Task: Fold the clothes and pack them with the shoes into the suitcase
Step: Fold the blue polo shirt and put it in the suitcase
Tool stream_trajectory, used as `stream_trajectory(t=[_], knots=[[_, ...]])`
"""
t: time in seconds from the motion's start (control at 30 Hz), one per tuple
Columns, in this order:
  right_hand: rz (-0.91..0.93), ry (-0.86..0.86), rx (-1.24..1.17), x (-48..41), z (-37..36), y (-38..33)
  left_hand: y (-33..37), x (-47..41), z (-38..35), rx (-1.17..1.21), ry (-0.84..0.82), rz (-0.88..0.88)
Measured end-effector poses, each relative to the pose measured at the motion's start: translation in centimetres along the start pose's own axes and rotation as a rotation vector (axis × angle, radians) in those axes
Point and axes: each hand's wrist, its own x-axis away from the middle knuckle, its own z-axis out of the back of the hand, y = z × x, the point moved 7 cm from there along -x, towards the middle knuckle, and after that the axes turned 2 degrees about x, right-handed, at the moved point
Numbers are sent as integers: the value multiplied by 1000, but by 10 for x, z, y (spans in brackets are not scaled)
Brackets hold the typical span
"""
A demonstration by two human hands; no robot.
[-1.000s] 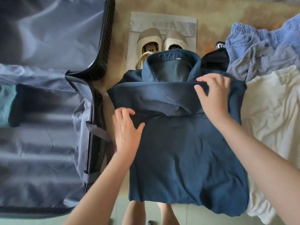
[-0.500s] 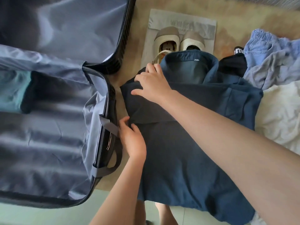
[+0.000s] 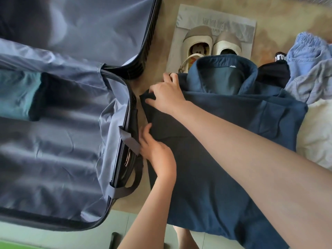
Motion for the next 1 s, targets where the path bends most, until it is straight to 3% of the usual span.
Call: stream_trajectory(t=[0.07, 0.17, 0.37, 0.5, 0.57, 0.63, 0.7, 0.83, 1.0], knots=[[-11, -2, 0, -4, -3, -4, 9, 10, -7, -104, -139, -237], [-41, 22, -6, -12, -3, -12, -8, 20, -20, -328, -312, -417], [-267, 161, -326, -26, -5, -2, -26, 27, -22, -639, -430, -506], [-93, 272, -125, -16, -4, -9, -14, 21, -15, -691, -418, -427], [-14, 409, -47, -2, 6, -10, 0, 23, -17, -670, -420, -525], [39, 530, -64, 23, 18, -6, 4, 21, -25, -624, -473, -591], [35, 599, -115, 61, 28, 3, 1, 9, -31, -611, -510, -533], [-70, 520, -158, 133, 8, 24, -12, -7, -38, -681, -645, -384], [-191, 246, -75, 161, -56, 47, 10, -1, -26, -650, -559, -479]])
